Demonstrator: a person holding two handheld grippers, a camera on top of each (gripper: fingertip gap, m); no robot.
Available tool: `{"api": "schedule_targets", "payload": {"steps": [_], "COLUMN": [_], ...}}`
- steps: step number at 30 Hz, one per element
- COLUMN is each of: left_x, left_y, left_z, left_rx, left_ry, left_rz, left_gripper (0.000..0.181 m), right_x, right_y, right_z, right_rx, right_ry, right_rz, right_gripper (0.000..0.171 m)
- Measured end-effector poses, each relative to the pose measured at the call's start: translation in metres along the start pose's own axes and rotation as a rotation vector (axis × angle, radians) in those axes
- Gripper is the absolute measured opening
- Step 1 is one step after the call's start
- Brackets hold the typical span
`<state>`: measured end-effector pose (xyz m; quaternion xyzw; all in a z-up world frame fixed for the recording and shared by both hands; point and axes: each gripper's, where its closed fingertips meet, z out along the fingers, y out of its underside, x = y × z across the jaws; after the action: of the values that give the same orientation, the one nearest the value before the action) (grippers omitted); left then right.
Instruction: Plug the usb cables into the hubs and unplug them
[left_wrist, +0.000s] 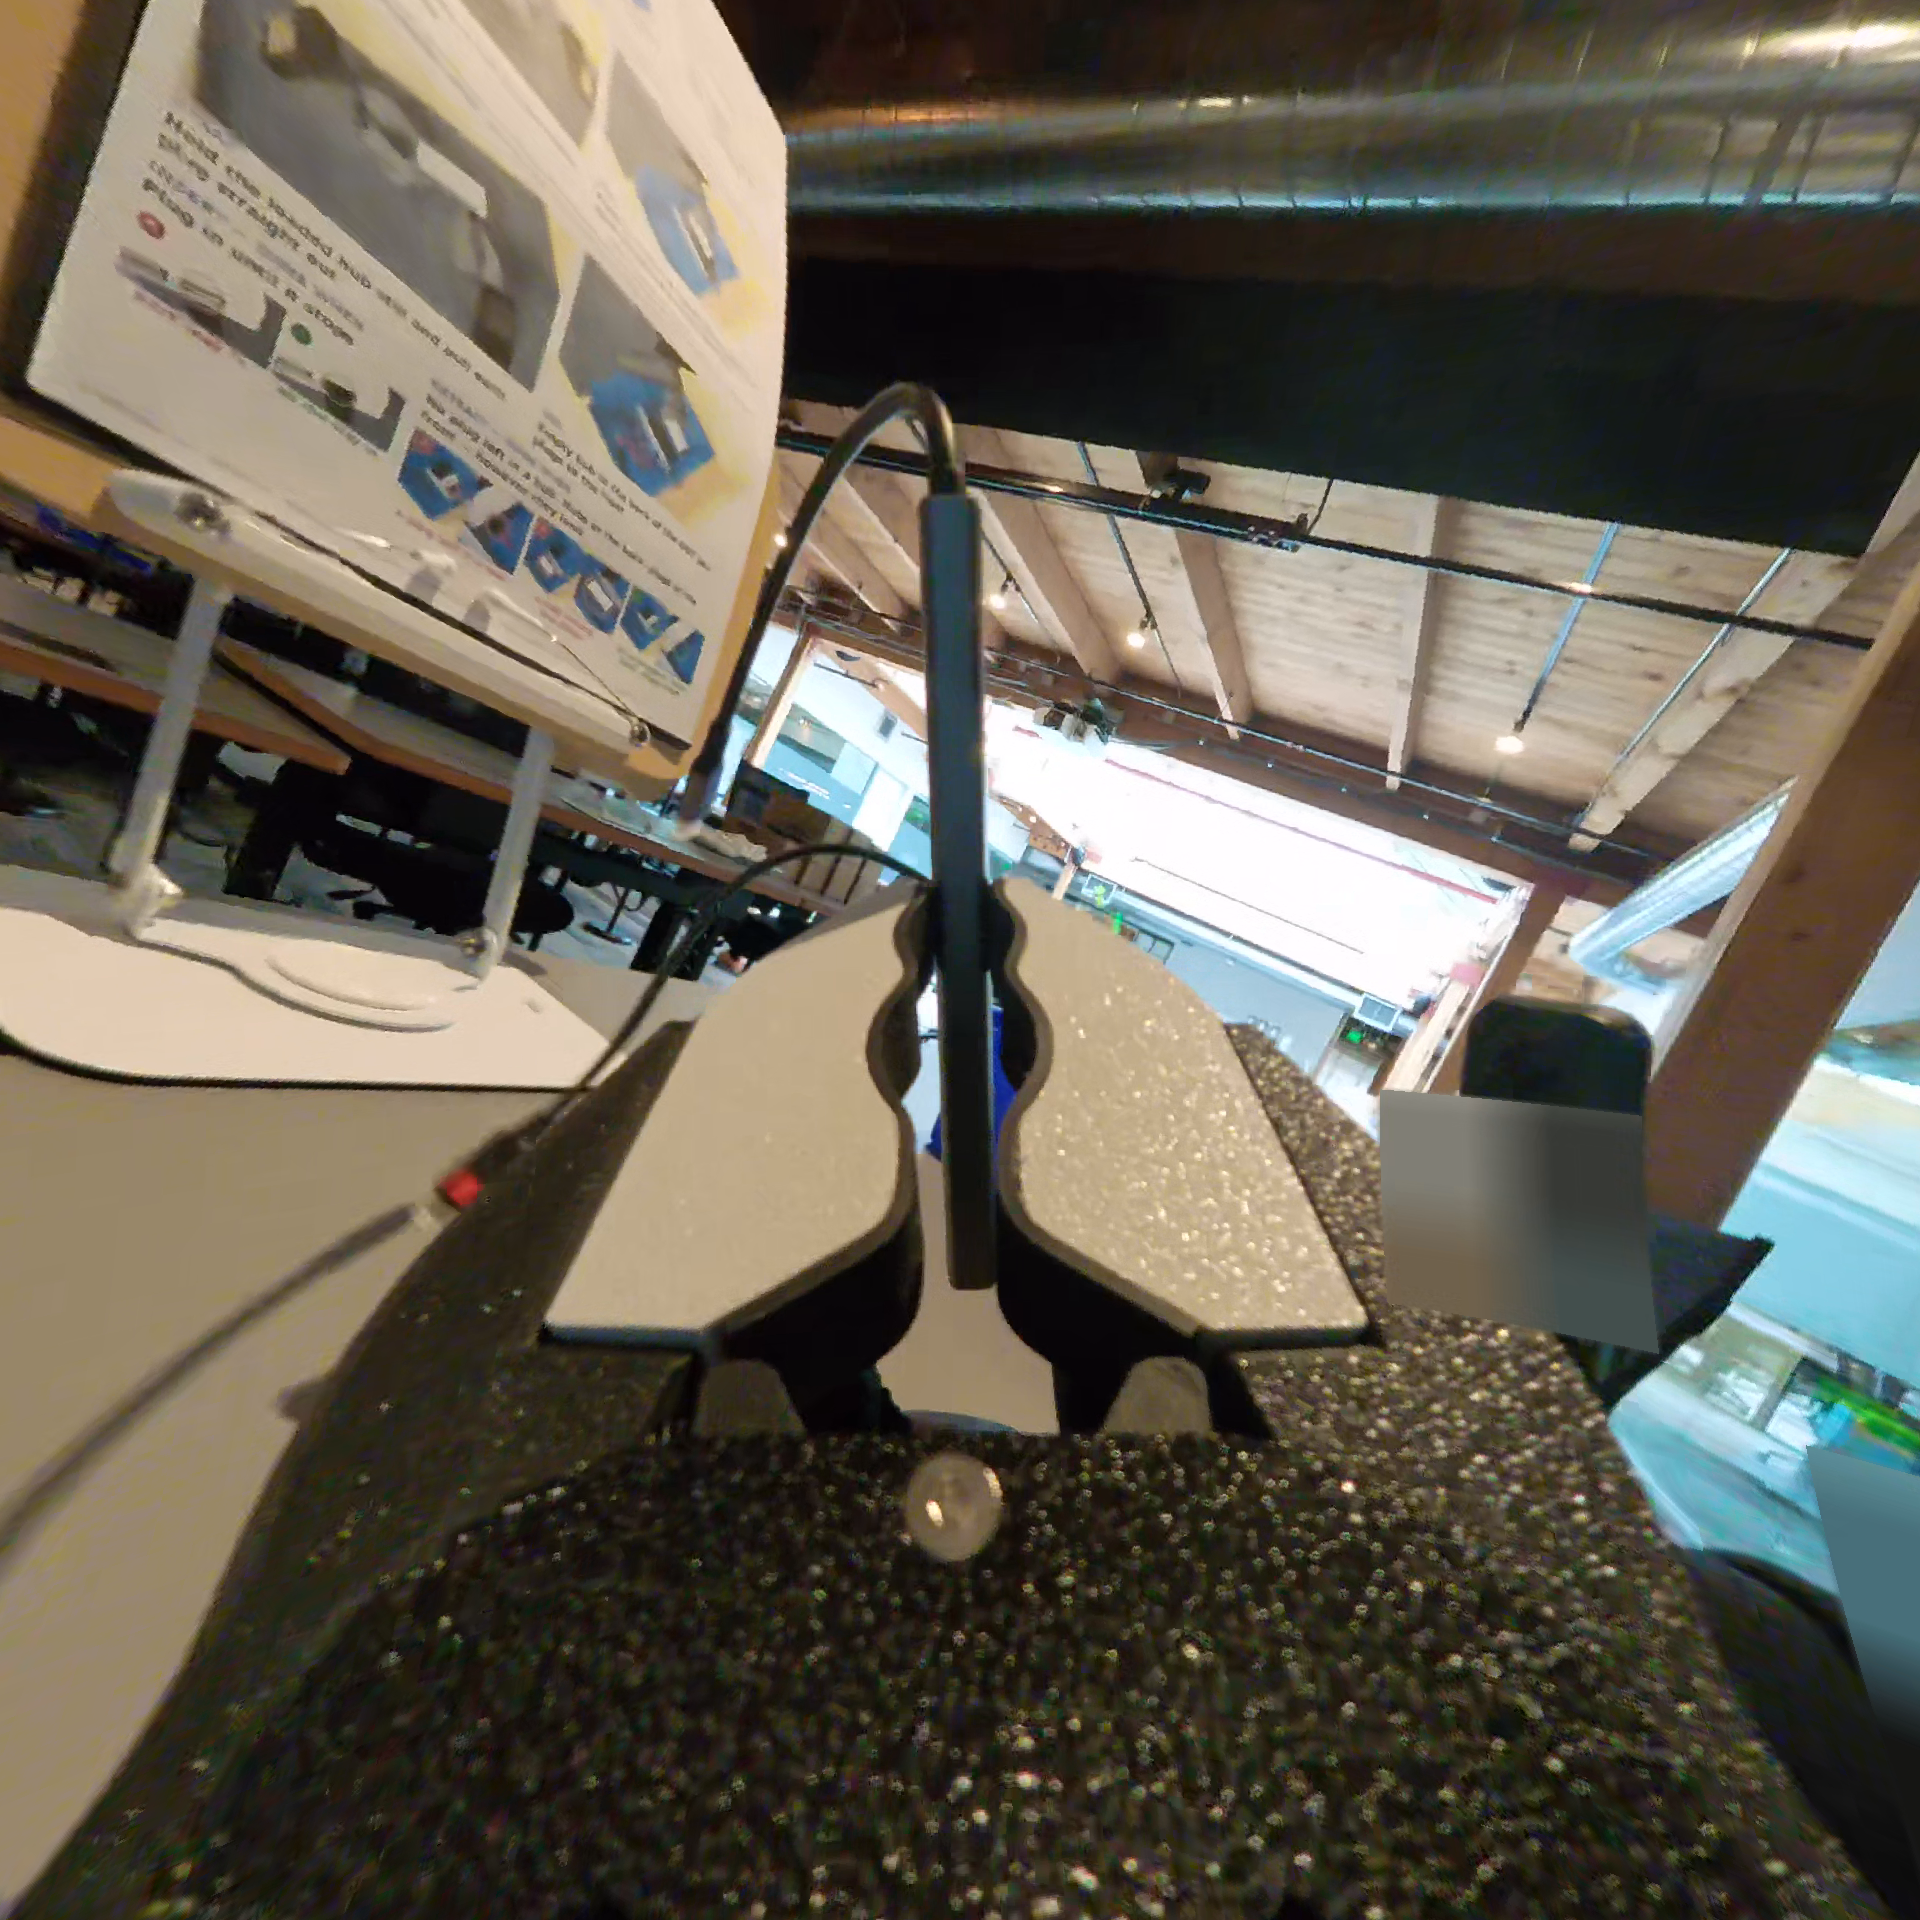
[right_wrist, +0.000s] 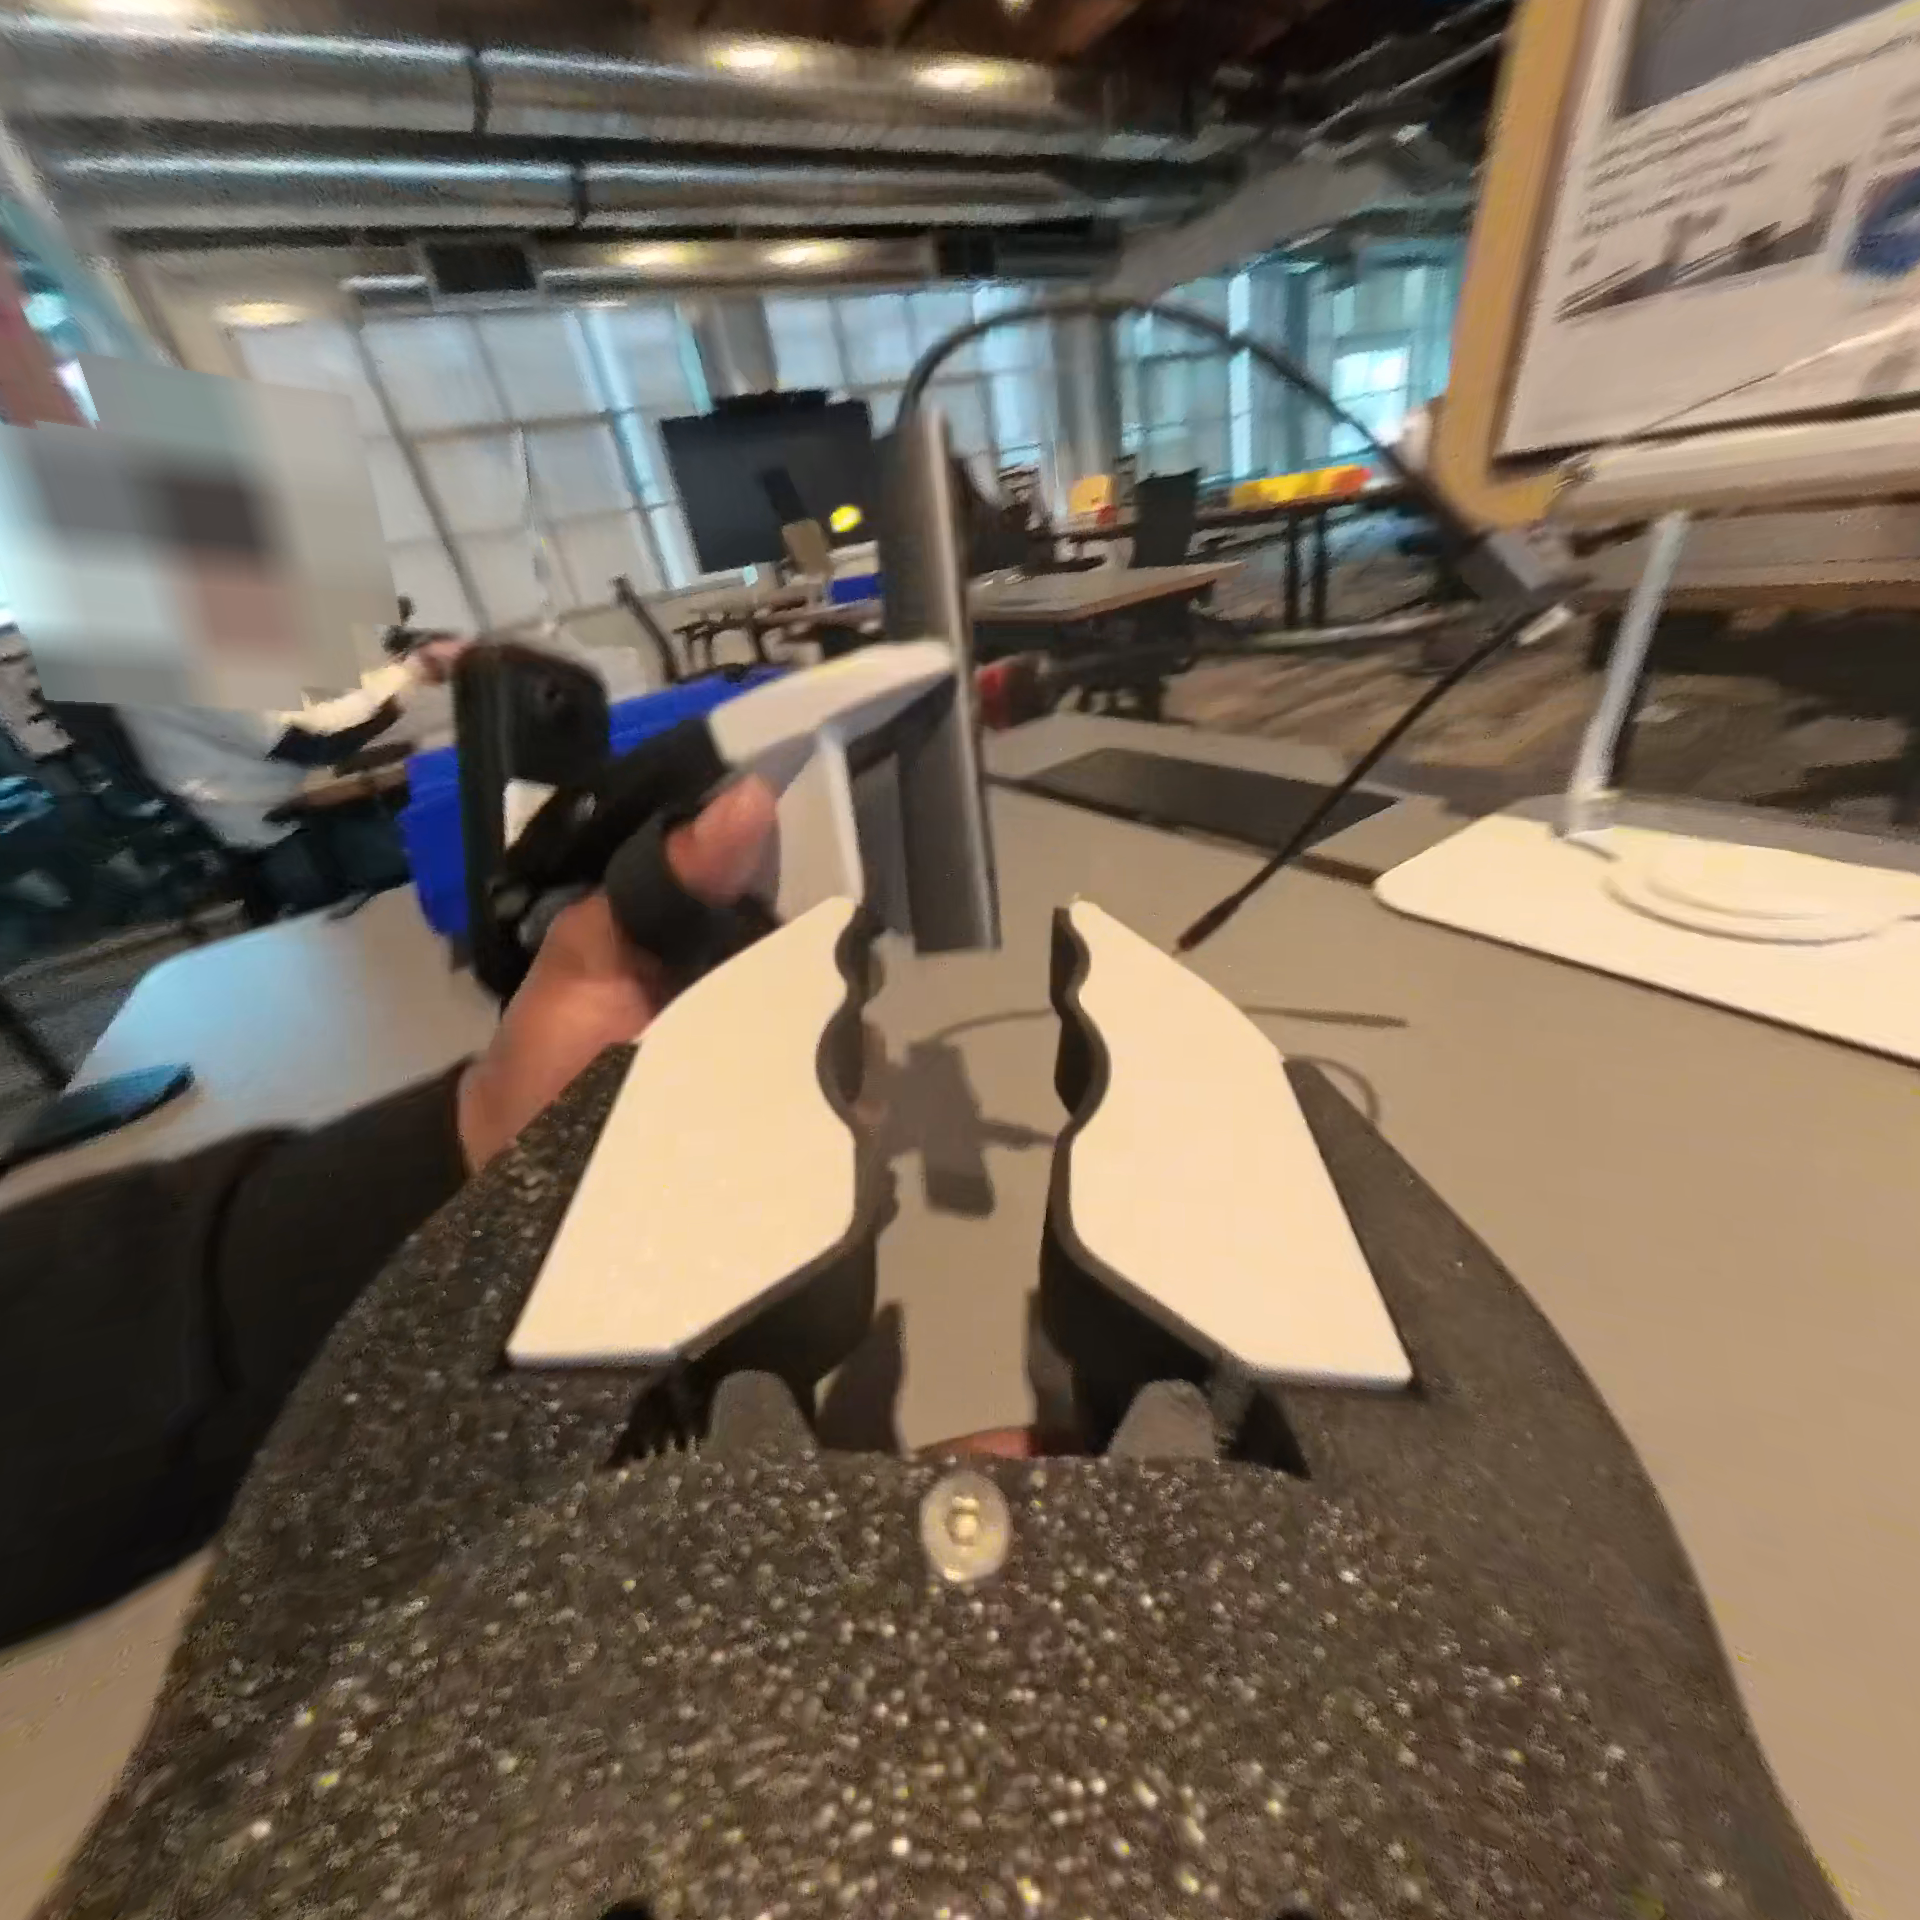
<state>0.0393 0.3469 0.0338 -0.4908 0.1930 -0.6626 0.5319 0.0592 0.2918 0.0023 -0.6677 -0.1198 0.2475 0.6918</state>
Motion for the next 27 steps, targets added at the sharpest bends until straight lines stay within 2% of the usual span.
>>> {"api": "schedule_targets", "payload": {"steps": [3,7,12,27], "left_x": [0.009,0.023,0.032,0.039], "left_y": [-0.009,-0.014,-0.001,0.019], "left_z": [-0.008,-0.013,-0.01,-0.006], "left_rx": [-0.016,-0.004,-0.065,-0.087], "left_ry": [0.057,0.098,0.185,0.355], "left_rz": [0.051,0.059,0.057,-0.041], "left_gripper": [0.009,0.009,0.009,0.009], "right_x": [-0.013,-0.027,-0.038,0.004], "right_y": [0.017,0.018,0.022,-0.002], "right_z": [-0.001,0.006,0.007,-0.011], "right_rx": [-0.059,-0.05,-0.05,0.088], "right_ry": [-0.064,-0.111,-0.158,-0.118], "right_rz": [-0.083,-0.097,-0.133,0.08], "right_gripper": [0.033,0.032,0.032,0.031]}}
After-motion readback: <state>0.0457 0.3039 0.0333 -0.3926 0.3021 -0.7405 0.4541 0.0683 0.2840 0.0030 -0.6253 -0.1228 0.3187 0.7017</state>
